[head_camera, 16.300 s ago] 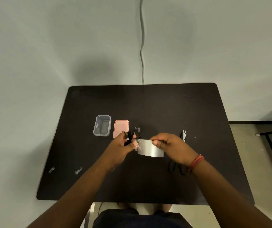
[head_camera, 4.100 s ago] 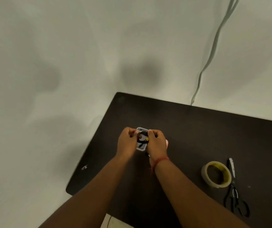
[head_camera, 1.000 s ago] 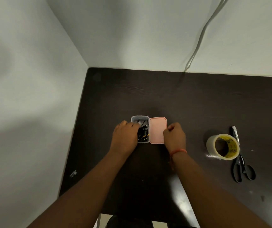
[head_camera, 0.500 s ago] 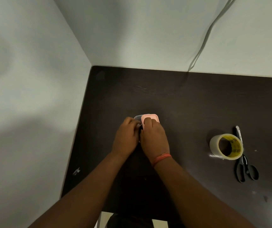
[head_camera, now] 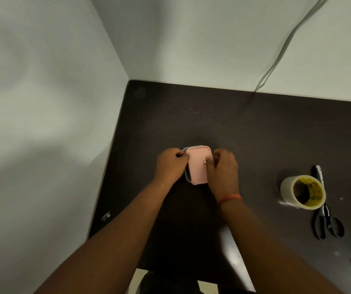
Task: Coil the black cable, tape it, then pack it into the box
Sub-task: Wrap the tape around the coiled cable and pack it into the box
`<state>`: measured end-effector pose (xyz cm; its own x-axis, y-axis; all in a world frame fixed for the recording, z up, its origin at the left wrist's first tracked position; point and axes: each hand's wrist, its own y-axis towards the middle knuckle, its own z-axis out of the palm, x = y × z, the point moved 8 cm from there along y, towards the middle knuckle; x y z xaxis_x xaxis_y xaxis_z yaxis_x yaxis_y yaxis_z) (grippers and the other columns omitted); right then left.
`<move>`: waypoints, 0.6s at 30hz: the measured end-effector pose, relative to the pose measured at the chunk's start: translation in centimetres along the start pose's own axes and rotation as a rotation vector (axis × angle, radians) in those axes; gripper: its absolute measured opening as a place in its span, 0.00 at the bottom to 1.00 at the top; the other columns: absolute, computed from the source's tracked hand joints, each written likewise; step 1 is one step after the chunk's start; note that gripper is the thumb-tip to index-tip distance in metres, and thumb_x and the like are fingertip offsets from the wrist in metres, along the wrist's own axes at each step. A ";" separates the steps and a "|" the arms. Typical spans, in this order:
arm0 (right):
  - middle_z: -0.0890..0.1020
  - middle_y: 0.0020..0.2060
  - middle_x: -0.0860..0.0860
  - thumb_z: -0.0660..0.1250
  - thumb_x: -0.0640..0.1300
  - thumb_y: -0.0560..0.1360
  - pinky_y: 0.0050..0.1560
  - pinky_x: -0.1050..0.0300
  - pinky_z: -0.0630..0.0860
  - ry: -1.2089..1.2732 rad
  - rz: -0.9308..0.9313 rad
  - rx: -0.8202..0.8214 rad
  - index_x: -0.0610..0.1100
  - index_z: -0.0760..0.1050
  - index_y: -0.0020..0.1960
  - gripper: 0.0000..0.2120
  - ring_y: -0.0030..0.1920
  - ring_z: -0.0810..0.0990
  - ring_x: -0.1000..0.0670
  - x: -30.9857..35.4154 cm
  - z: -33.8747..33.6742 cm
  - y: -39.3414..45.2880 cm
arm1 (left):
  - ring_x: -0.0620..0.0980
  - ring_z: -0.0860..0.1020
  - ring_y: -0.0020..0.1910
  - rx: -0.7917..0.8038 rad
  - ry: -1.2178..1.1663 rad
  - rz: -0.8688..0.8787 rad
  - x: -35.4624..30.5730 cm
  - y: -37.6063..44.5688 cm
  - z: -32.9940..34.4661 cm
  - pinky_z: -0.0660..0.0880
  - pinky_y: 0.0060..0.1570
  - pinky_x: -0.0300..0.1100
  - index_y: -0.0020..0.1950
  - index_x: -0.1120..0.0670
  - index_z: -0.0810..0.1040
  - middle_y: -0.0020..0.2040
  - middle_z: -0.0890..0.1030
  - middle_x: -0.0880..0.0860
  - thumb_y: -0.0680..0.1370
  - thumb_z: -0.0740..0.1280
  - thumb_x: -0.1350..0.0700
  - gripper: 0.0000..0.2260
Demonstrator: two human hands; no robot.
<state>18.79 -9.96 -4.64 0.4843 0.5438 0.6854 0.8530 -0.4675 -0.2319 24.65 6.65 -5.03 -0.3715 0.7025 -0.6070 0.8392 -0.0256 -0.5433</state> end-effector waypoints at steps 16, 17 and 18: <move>0.79 0.52 0.48 0.64 0.43 0.79 0.47 0.59 0.74 0.014 0.137 0.068 0.46 0.75 0.52 0.04 0.47 0.75 0.53 -0.7 1.2 1.2 | 0.46 0.77 0.43 -0.185 0.141 -0.029 0.2 0.2 -0.3 0.72 0.41 0.39 0.50 0.52 0.76 0.48 0.80 0.52 0.80 0.65 0.53 0.04; 0.79 0.53 0.48 0.64 0.43 0.79 0.47 0.58 0.75 0.007 0.123 0.071 0.46 0.75 0.53 0.04 0.47 0.75 0.53 -0.5 1.2 1.2 | 0.46 0.77 0.43 -0.187 0.131 -0.047 0.5 0.3 -0.3 0.72 0.41 0.39 0.51 0.53 0.77 0.49 0.80 0.52 0.80 0.65 0.53 0.04; 0.79 0.53 0.48 0.64 0.43 0.79 0.47 0.58 0.75 0.000 0.110 0.075 0.46 0.76 0.53 0.05 0.47 0.75 0.53 -0.5 1.3 1.2 | 0.46 0.77 0.44 -0.185 0.115 -0.065 0.8 0.3 -0.2 0.71 0.41 0.39 0.52 0.53 0.77 0.50 0.80 0.53 0.80 0.65 0.54 0.04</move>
<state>19.85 -9.91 -6.12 0.5759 0.4922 0.6527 0.8068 -0.4712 -0.3565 24.74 7.34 -5.54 -0.3881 0.7751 -0.4985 0.8775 0.1454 -0.4571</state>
